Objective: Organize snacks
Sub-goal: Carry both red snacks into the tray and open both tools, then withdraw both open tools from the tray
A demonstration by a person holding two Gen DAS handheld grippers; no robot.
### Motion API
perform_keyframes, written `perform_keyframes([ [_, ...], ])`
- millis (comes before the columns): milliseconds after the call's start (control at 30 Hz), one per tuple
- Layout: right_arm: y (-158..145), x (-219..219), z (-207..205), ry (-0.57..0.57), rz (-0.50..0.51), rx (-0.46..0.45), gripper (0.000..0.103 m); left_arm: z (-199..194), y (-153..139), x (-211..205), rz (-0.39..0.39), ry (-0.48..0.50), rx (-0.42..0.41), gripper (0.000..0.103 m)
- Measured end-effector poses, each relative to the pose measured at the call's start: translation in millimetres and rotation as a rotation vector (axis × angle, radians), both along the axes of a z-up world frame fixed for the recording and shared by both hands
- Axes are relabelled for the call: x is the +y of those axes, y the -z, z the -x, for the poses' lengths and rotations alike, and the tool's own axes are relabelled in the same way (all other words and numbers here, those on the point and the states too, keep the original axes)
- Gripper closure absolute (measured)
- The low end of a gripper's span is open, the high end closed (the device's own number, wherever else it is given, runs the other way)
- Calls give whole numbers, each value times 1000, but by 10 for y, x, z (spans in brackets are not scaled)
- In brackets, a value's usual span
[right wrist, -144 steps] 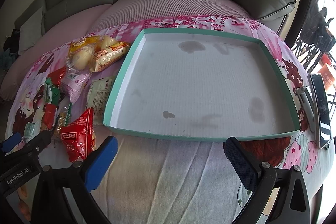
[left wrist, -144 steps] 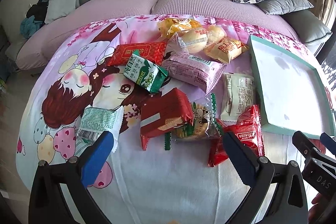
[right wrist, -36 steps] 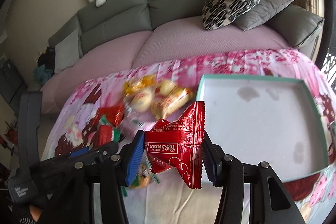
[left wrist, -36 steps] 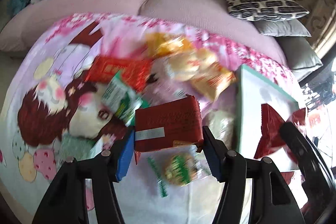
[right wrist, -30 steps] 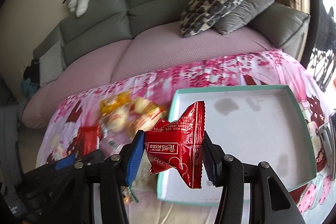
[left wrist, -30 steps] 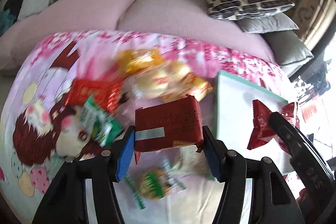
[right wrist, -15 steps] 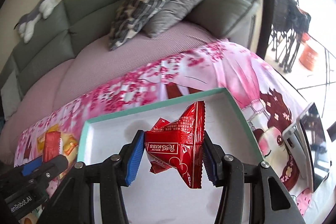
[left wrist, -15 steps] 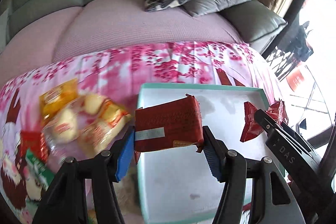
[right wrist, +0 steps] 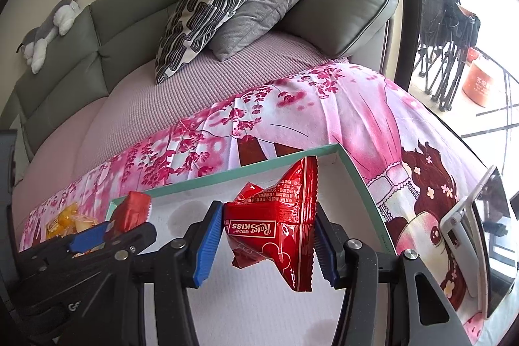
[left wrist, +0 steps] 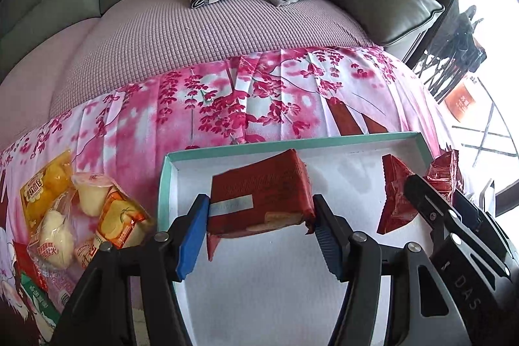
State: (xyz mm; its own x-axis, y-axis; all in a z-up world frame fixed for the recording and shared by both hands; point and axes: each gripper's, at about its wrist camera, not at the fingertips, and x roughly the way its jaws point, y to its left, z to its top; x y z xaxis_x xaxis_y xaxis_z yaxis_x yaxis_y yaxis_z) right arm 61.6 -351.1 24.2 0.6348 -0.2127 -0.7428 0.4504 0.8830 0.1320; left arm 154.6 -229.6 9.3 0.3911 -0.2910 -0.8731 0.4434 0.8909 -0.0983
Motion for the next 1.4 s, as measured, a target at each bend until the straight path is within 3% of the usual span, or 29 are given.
perform_keyframes([
  [167,45,-18,-18,6,-7,17,46,-6,-70,-12,-5,5,-28,39],
  [267,38,-37,-7,11,-6,16,45,13,-105,3,-7,-1,-45,21],
  [400,32,-100,13,35,-15,20,31,17,-107,59,-8,-19,-36,19],
  [533,51,-90,5,26,-11,44,29,31,-76,97,-13,-40,-47,15],
  [667,35,-49,17,33,53,78,17,86,-23,187,13,-58,-68,15],
  [1400,-4,-25,94,25,23,107,17,325,323,756,41,-227,-10,15],
])
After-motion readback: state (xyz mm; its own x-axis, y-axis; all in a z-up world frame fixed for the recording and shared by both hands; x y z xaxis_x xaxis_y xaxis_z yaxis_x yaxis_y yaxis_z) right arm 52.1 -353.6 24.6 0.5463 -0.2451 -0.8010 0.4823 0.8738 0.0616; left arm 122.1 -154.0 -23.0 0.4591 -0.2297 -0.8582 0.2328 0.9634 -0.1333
